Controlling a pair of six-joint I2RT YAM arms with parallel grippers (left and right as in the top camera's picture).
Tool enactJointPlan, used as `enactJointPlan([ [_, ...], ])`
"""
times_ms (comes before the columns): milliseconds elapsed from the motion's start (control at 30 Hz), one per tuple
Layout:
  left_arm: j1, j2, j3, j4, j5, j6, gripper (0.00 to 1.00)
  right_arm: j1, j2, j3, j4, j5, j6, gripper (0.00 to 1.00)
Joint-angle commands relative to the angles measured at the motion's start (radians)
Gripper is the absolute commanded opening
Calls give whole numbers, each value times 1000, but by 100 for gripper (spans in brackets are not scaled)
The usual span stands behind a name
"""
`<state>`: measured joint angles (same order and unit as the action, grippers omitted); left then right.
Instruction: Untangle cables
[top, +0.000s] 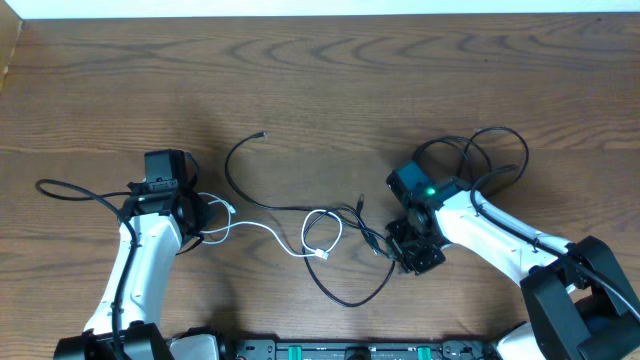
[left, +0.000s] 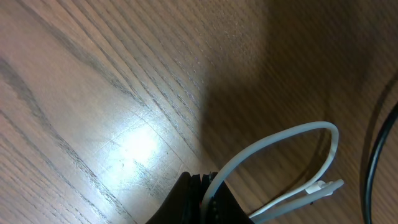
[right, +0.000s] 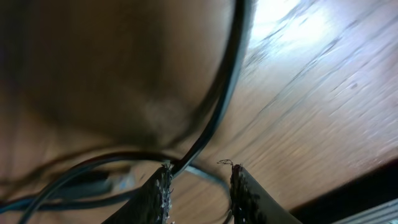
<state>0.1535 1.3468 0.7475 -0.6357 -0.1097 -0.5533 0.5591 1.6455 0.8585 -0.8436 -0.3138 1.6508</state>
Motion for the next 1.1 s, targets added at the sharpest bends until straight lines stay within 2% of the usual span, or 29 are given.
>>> enactJointPlan([
  [0, 4, 5, -8, -2, -2, -10, 8, 6, -13, -43, 3, 67, 95, 30],
  [300, 4, 5, -8, 9, 24, -9, 8, 6, -13, -62, 26, 148, 118, 28],
  [333, 4, 5, -8, 9, 24, -9, 8, 6, -13, -62, 26, 158, 117, 20],
  [367, 4, 5, -8, 9, 24, -9, 8, 6, -13, -62, 24, 171, 117, 7],
  [400, 4, 5, -8, 9, 24, -9, 8, 6, -13, -62, 22, 182, 117, 1],
  [433, 4, 5, -8, 9, 24, -9, 8, 6, -13, -62, 22, 193, 108, 1],
  [533, 4, 5, -8, 9, 24, -9, 8, 5, -15, -60, 21, 206, -3, 1],
  [700, 4, 5, -8, 9, 24, -9, 8, 2, -50, -26, -27, 199, -87, 1],
  [767, 4, 5, -8, 9, 24, -9, 8, -5, -108, 26, -71, 200, -193, 1],
  [933, 4, 5, -8, 9, 24, -9, 8, -10, -232, 127, -57, 218, -528, 1],
  [1067, 4, 5, -8, 9, 24, -9, 8, -11, -319, 171, -48, 257, -639, 1],
])
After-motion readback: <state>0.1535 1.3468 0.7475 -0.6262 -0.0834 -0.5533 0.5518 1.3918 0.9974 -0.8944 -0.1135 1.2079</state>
